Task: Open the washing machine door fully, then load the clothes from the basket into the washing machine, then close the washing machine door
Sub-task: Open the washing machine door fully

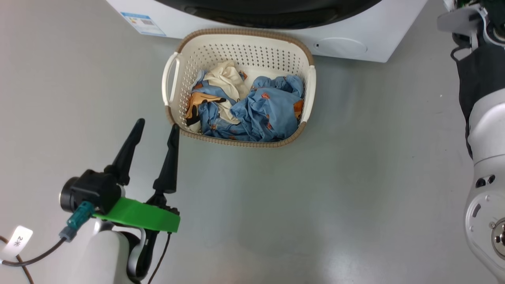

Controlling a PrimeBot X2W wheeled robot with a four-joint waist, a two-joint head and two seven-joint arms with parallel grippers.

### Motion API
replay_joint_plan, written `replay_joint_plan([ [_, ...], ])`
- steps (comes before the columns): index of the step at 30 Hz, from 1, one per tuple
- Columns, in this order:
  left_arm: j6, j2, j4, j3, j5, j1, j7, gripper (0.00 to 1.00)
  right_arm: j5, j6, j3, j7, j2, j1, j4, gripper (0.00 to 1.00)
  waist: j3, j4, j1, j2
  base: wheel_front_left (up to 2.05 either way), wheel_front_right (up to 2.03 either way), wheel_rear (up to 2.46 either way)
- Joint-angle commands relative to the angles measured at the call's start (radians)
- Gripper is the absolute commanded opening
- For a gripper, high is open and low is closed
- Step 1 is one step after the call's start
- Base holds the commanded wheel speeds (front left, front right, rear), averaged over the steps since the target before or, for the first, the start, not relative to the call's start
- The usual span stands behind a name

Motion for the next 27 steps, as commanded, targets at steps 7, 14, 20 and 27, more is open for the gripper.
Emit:
replay_joint_plan([
  [7,-0.002,0.02,-0.03,0.018,-0.033,-0.028,-0.006,1.0,-0.04,0.006,-0.005,0.002,0.039,-0.078,-0.013,0.0,0.042,0.016,0.0,-0.0001,0.0,0.0,0.0],
  [14,-0.002,0.02,-0.03,0.015,-0.045,-0.04,-0.006,1.0,-0.049,0.006,-0.013,0.043,0.052,-0.095,0.0,0.0,0.058,0.022,0.0,-0.0001,0.0,0.0,0.0],
  [20,-0.002,0.02,-0.034,0.021,-0.039,-0.047,-0.006,1.0,-0.012,0.006,0.005,0.174,0.061,-0.042,-0.041,0.0,0.041,0.014,0.0,-0.0001,0.0,0.0,0.0],
  [27,-0.002,0.02,-0.037,0.027,-0.029,-0.041,-0.006,1.0,0.025,0.006,0.005,0.324,0.062,0.032,-0.104,0.0,0.016,0.002,0.0,-0.0001,0.0,0.0,0.0],
])
